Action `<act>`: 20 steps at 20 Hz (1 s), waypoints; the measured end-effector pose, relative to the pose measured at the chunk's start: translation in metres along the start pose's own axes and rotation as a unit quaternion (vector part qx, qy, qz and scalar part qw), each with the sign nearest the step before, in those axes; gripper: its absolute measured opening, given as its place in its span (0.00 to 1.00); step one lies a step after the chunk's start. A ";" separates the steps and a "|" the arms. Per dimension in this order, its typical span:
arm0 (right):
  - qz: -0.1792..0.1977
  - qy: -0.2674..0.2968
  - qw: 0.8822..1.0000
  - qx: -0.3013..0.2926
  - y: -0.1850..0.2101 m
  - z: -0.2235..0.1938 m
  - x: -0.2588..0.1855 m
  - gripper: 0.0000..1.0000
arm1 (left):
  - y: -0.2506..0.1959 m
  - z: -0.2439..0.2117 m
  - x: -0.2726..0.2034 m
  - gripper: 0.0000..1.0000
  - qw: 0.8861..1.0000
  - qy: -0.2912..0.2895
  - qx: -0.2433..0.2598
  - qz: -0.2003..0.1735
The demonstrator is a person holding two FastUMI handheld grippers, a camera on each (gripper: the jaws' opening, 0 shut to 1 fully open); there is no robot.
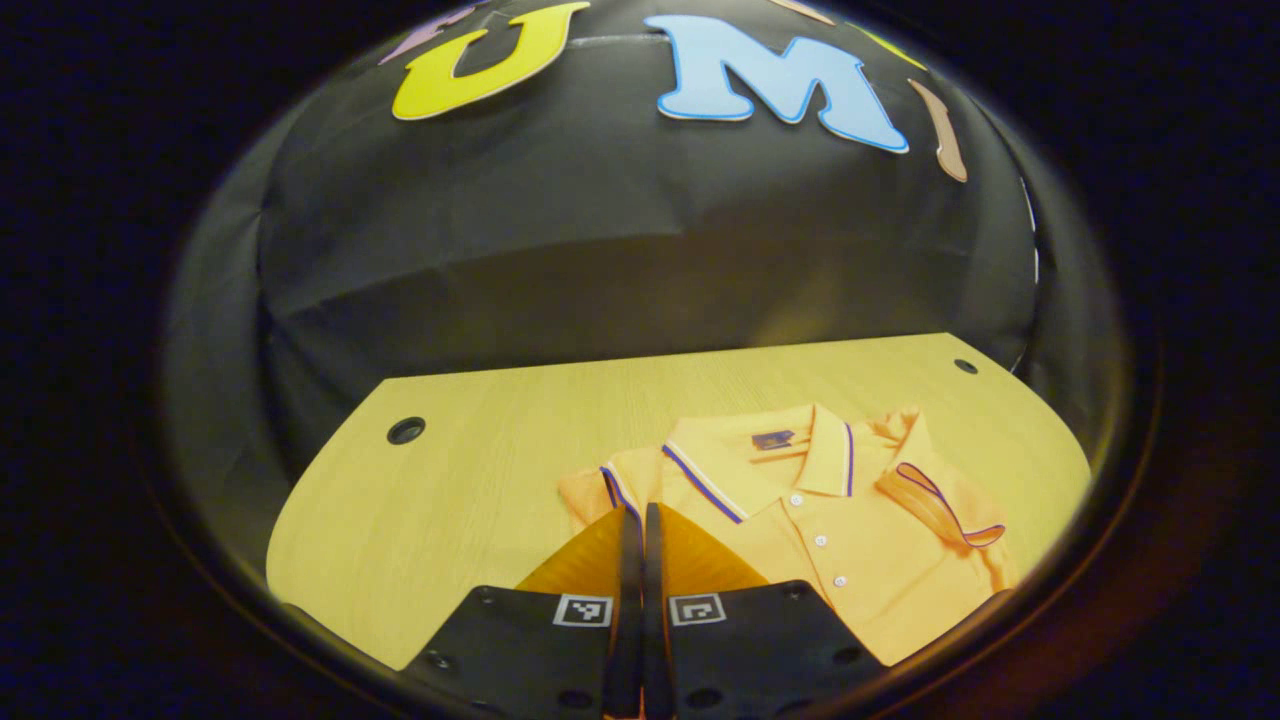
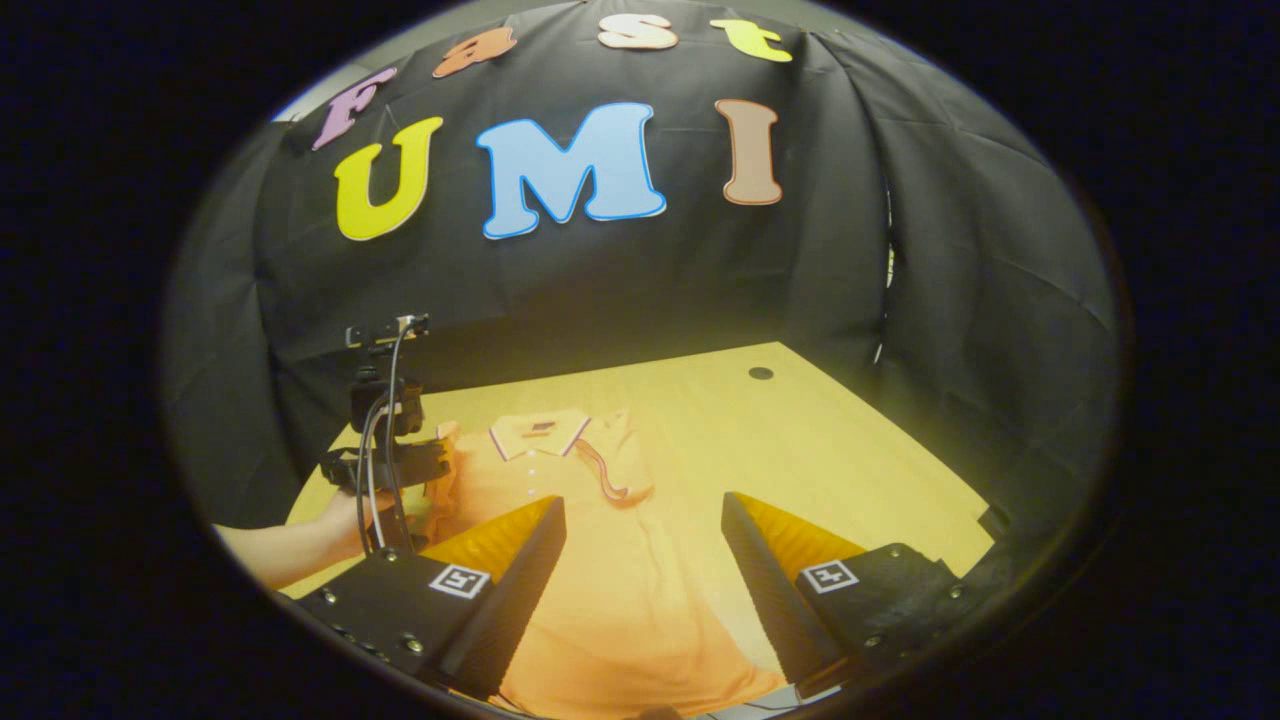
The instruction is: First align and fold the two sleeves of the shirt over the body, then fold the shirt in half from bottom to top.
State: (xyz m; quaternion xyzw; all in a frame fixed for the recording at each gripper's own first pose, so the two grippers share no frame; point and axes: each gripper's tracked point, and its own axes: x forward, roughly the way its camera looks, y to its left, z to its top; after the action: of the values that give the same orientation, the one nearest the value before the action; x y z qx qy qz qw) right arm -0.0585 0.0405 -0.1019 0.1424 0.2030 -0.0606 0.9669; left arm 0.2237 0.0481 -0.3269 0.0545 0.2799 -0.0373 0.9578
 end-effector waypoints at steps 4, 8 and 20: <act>0.010 0.004 1.000 -0.011 -0.010 -0.004 0.003 0.98 | -0.013 -0.007 -0.003 0.17 1.000 0.013 -0.001 -0.007; 0.018 0.007 1.000 -0.021 -0.023 -0.012 0.003 0.98 | -0.020 -0.013 -0.022 0.55 1.000 0.018 -0.014 -0.012; 0.072 0.057 0.994 -0.067 -0.041 -0.093 -0.014 0.98 | -0.020 -0.092 -0.181 0.95 0.999 0.025 -0.044 -0.002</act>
State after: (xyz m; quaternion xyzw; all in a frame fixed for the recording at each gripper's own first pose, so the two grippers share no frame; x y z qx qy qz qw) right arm -0.1135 0.0299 -0.1882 0.0950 0.2502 0.0308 0.9630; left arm 0.0201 0.0471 -0.3077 0.0121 0.3051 -0.0256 0.9519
